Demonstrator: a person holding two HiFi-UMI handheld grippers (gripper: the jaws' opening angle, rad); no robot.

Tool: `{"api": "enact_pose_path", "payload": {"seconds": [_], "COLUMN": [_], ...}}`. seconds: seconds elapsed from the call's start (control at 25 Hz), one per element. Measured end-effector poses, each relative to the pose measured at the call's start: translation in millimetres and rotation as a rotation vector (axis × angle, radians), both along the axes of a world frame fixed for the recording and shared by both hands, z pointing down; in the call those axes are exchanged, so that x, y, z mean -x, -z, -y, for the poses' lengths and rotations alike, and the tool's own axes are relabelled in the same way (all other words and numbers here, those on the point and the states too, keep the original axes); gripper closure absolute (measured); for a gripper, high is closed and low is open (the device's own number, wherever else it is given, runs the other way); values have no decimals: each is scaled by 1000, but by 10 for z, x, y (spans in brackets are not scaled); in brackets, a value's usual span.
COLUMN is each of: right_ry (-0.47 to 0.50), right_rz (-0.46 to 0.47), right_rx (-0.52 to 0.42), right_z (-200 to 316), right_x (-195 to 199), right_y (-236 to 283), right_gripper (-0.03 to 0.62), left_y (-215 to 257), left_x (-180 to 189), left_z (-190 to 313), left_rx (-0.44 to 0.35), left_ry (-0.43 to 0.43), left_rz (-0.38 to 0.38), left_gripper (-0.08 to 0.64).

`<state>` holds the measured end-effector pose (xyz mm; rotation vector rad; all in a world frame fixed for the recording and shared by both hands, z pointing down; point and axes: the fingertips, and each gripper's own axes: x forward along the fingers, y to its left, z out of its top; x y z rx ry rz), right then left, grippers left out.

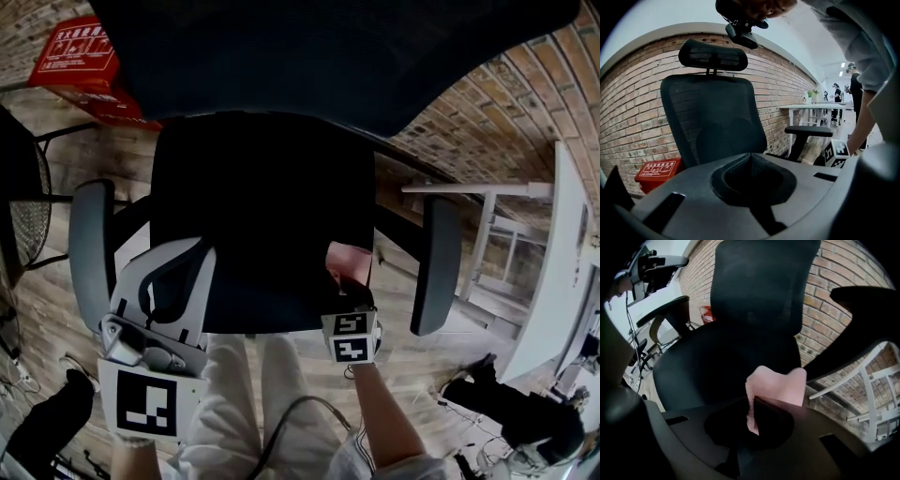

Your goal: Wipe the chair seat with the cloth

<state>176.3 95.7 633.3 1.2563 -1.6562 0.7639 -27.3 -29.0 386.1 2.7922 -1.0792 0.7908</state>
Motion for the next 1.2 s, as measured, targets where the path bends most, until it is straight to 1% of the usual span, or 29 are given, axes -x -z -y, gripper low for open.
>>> {"api": "enact_pose_path", "payload": {"seconds": [0.12,0.24,0.48,0.72,0.96,1.2], "right_ry": [41,103,278,463,579,673], "right_rz": [29,69,155,240,324,379], "right_rx": [8,17,35,37,38,41], "right_z": [16,38,-4,-103,-277,-413], "right_x": [245,560,1325,2144,2831,3329], "right_y": [-32,-56,-77,0,95,176], "right_gripper": [537,537,537,537,537,537], "left_y": [2,18,24,58,70,54], "left_x": [126,269,536,720,827,925], "left_z": [-1,10,3,1,-33,-51], "left_rx": [-2,-13,-18,-21,-24,-14], "left_ry": [19,31,80,110,128,134], "left_rz": [2,15,34,29,17,17], "left_gripper": [541,541,541,541,541,541]}}
